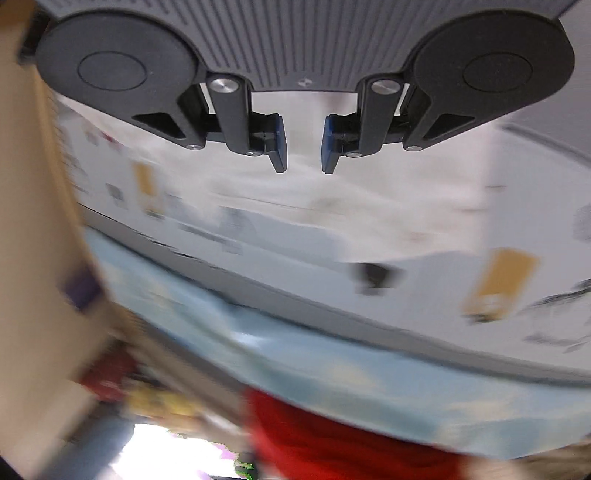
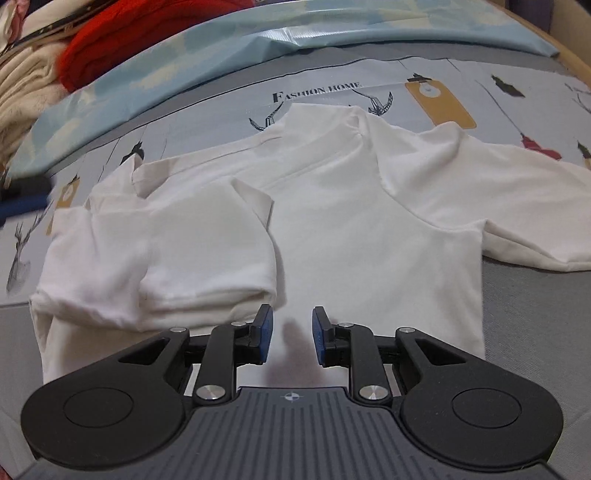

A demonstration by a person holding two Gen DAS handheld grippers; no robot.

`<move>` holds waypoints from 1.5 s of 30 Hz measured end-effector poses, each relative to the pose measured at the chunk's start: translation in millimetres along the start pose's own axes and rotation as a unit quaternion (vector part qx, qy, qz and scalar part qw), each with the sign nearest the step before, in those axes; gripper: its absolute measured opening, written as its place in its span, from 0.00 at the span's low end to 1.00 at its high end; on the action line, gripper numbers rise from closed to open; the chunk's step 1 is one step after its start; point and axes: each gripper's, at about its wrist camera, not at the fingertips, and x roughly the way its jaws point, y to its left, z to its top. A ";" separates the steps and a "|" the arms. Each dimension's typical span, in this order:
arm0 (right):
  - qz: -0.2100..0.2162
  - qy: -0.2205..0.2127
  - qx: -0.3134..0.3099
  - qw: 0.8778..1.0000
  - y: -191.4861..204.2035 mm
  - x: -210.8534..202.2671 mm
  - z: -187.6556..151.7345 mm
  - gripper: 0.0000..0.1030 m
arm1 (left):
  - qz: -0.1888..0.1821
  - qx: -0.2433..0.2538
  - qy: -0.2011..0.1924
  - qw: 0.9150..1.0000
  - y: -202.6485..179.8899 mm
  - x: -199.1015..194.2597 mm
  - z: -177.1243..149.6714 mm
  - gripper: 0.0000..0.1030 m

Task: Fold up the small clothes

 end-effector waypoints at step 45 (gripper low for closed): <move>0.008 -0.256 0.216 0.942 -101.9 -53.7 26.8 0.06 | 0.047 -0.044 0.068 0.996 70.2 21.7 25.7 0.21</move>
